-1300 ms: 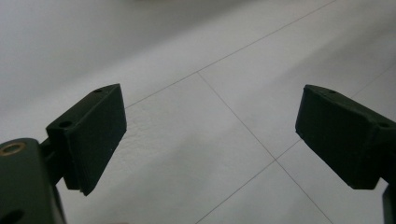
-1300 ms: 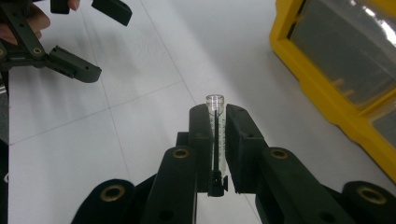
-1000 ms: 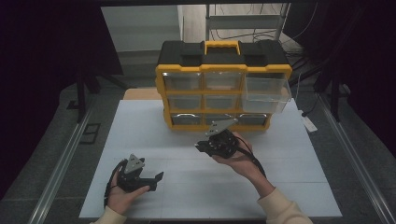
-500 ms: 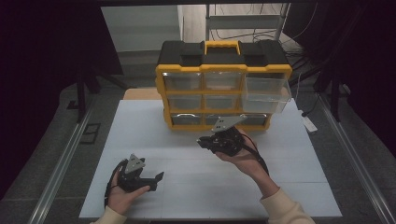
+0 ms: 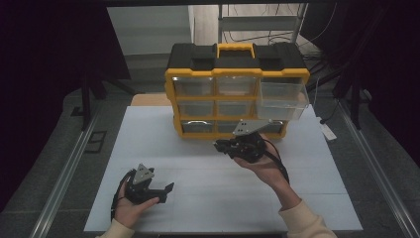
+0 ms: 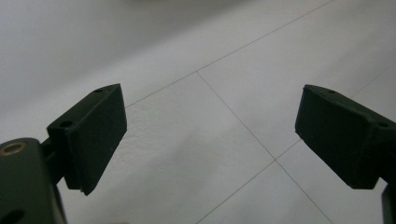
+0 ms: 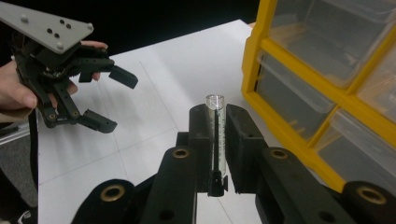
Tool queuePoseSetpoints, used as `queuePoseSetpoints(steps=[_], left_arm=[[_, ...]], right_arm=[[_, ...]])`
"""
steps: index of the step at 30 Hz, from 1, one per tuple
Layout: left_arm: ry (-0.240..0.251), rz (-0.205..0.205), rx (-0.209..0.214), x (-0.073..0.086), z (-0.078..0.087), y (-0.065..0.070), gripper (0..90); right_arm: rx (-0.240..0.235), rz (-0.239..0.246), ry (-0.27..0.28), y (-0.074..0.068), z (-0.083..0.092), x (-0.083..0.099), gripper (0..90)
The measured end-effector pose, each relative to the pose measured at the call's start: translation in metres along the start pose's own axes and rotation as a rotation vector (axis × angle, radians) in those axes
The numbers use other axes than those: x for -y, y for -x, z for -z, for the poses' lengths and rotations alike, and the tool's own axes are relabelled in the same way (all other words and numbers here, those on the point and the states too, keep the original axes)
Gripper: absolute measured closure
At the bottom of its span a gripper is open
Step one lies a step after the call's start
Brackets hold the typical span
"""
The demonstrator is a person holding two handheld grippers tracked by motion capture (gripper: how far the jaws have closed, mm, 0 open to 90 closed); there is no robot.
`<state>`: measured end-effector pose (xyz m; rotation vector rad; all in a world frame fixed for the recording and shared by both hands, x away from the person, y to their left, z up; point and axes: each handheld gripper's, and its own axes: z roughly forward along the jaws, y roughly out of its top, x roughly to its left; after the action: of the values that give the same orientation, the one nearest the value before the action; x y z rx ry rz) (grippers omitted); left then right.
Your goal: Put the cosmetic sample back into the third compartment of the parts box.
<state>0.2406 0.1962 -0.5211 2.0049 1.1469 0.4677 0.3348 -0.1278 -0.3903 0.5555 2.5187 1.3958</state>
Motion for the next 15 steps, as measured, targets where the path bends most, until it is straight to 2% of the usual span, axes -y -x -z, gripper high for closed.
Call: queuePoseSetpoints(steps=[15], left_arm=[[-0.001, 0.000, 0.000, 0.000, 0.000, 0.000, 9.6]], right_arm=[[0.024, -0.003, 0.066, 0.004, 0.022, -0.007, 81.1]])
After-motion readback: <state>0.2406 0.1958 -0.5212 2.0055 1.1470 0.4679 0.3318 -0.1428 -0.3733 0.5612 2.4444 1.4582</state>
